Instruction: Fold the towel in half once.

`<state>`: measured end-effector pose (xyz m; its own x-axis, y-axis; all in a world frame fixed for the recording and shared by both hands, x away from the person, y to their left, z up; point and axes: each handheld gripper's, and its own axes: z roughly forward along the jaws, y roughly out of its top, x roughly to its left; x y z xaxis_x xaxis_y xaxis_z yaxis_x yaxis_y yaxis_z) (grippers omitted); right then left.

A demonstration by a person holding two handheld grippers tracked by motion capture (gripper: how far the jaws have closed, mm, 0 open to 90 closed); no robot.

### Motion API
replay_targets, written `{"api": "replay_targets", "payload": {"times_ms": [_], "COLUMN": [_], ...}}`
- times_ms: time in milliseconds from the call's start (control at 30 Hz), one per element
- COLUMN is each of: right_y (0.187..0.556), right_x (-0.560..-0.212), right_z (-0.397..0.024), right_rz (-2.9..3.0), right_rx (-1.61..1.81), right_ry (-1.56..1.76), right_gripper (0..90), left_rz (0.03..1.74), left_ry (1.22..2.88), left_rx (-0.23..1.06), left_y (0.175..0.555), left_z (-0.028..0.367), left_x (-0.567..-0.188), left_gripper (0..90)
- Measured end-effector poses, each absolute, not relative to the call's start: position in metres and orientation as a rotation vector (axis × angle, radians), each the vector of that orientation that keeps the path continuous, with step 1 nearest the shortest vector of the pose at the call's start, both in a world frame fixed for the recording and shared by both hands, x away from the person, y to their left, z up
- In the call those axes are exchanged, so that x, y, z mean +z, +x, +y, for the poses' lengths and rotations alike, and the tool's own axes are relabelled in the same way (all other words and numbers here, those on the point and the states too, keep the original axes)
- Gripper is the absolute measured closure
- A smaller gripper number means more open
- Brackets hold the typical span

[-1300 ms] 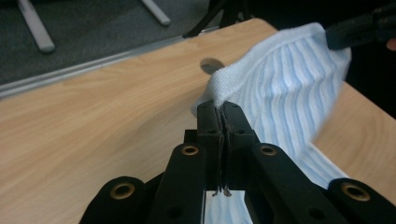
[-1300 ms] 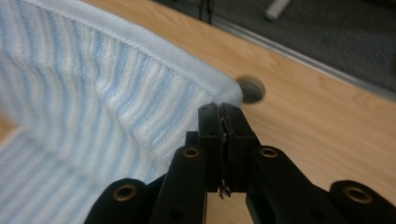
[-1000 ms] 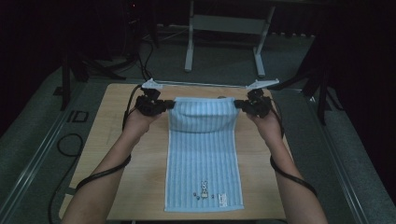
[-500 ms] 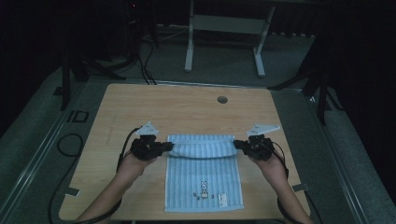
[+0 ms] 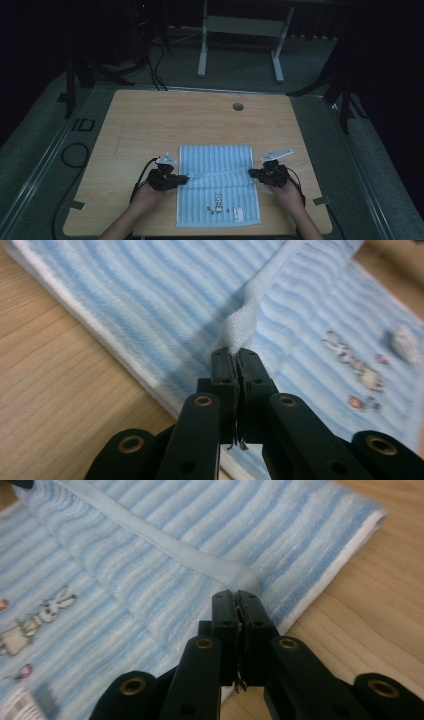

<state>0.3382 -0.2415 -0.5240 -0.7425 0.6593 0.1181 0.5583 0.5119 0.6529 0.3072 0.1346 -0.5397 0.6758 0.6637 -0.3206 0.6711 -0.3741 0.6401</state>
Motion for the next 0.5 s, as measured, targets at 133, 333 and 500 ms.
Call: {"api": "replay_targets", "payload": {"times_ms": [133,333,500], "right_y": [0.338,0.284,0.231], "right_x": [-0.514,-0.465,-0.48], "right_z": [-0.241,-0.262,-0.285], "right_rz": [2.592,2.475,2.53], "right_rx": [1.074,1.3,1.328], "right_ry": [1.045,0.953,1.014], "right_gripper": [87.4,84.1,67.2], "left_rz": [0.986,0.803,0.756], "left_ry": [2.039,2.025,2.131], "left_rx": [0.013,-0.014,-0.168], "left_y": [0.303,0.251,0.215], "left_z": [0.142,0.148,0.154], "left_x": [-0.519,-0.479,-0.502], "left_gripper": [87.0,85.2,59.1]}}
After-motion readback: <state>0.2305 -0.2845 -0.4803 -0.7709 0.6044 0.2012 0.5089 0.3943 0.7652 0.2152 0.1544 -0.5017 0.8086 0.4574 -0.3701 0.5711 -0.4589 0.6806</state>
